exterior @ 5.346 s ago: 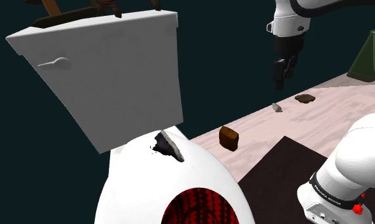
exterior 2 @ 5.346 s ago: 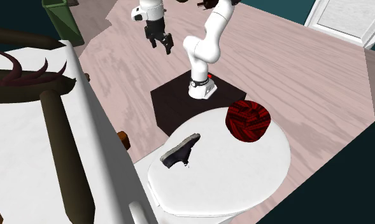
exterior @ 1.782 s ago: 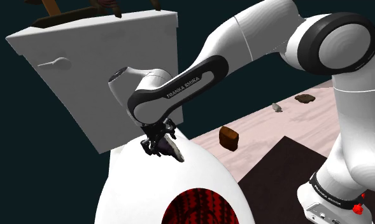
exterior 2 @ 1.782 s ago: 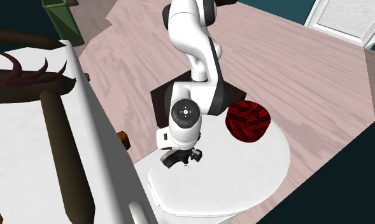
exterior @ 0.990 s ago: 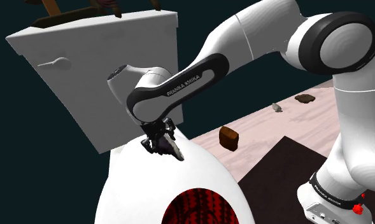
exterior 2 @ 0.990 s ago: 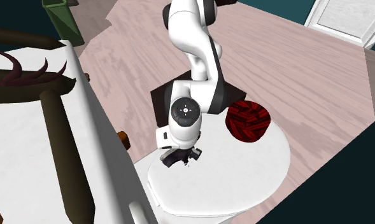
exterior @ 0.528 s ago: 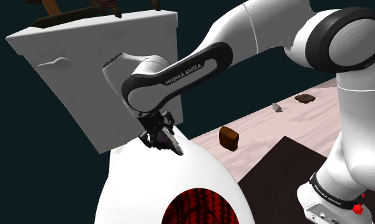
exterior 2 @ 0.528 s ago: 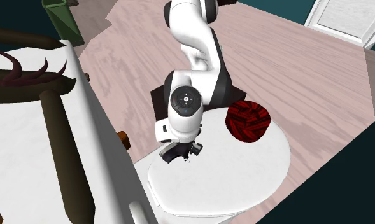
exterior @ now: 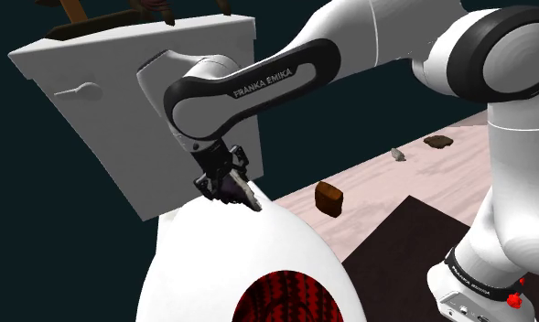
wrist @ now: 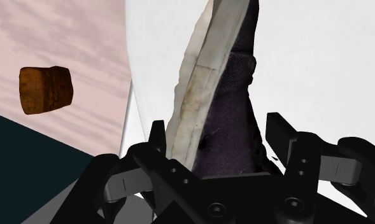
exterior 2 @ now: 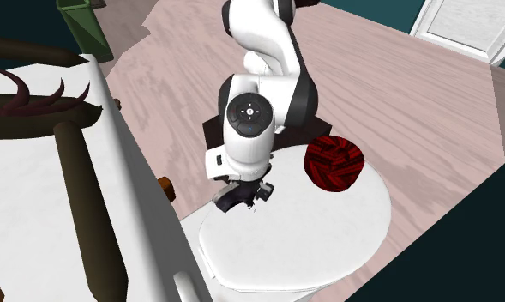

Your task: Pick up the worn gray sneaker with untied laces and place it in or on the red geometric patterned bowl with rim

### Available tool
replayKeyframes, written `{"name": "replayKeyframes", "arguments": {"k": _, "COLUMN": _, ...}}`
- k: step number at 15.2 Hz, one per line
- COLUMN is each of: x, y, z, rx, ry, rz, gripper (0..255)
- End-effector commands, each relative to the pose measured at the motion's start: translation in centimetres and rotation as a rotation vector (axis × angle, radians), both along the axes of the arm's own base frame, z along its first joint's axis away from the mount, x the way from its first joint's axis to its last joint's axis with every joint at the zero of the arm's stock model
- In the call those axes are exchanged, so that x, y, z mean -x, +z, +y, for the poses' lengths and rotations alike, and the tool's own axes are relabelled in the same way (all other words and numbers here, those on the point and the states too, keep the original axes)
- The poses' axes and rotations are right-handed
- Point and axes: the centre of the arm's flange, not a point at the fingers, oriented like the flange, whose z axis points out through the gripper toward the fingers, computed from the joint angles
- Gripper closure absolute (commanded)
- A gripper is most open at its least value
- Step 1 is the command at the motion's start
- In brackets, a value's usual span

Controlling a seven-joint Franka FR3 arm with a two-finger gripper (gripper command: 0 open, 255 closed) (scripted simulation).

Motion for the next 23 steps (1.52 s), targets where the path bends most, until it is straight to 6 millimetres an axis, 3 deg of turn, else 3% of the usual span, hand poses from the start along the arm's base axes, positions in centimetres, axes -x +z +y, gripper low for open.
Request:
{"name": "replayKeyframes", "arguments": {"k": 1, "x": 0.0, "y": 1.0, "z": 0.0, "rx": 0.000, "ry": 0.000, "rz": 0.000, "gripper": 255}}
{"name": "replayKeyframes", "arguments": {"k": 16, "x": 0.0, "y": 8.8, "z": 0.0, "rx": 0.000, "ry": 0.000, "rz": 0.000, "gripper": 255}}
{"name": "replayKeyframes", "arguments": {"k": 23, "x": 8.9, "y": 9.1, "z": 2.3, "rx": 0.000, "ry": 0.000, "rz": 0.000, "gripper": 255}}
